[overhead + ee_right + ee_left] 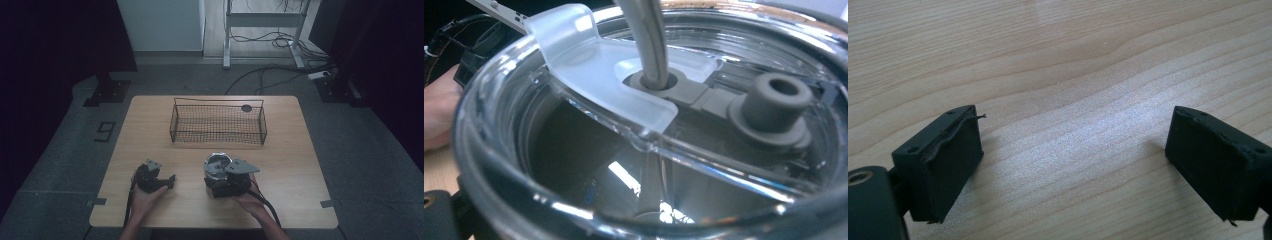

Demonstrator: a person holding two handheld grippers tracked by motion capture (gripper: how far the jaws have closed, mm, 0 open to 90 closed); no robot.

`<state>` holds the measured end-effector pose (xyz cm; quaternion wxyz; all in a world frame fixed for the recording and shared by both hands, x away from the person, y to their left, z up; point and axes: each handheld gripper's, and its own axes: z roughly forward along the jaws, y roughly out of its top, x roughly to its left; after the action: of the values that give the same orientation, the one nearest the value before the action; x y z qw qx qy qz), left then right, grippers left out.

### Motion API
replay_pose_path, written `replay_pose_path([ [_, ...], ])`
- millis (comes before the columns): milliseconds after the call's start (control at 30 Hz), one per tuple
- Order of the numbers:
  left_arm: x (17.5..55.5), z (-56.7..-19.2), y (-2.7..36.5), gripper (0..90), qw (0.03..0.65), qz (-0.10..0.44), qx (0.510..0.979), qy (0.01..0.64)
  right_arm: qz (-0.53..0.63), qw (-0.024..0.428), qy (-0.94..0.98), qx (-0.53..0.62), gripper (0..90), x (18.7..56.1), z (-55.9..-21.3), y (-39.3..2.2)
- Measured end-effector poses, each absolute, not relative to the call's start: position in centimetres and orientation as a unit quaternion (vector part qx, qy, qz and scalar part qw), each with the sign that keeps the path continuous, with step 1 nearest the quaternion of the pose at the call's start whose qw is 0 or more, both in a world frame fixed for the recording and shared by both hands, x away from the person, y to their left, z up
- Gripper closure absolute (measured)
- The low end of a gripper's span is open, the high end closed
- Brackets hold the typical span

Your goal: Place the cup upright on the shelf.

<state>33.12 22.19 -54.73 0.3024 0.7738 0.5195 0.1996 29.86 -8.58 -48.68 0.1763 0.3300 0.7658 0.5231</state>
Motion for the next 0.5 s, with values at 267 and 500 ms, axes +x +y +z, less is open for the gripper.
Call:
replay_pose_path([
  [267, 33.11, -54.72, 22.2, 8.0, 0.303, 0.199, 0.774, 0.52, 0.525, 0.193, 0.756, 0.34, 2.4, 29.65, -48.79, -8.4],
  [500, 33.12, -54.72, 22.2, 7.9, 0.303, 0.199, 0.773, 0.52, 0.523, 0.199, 0.755, 0.343, 2.8, 29.64, -48.75, -8.48],
])
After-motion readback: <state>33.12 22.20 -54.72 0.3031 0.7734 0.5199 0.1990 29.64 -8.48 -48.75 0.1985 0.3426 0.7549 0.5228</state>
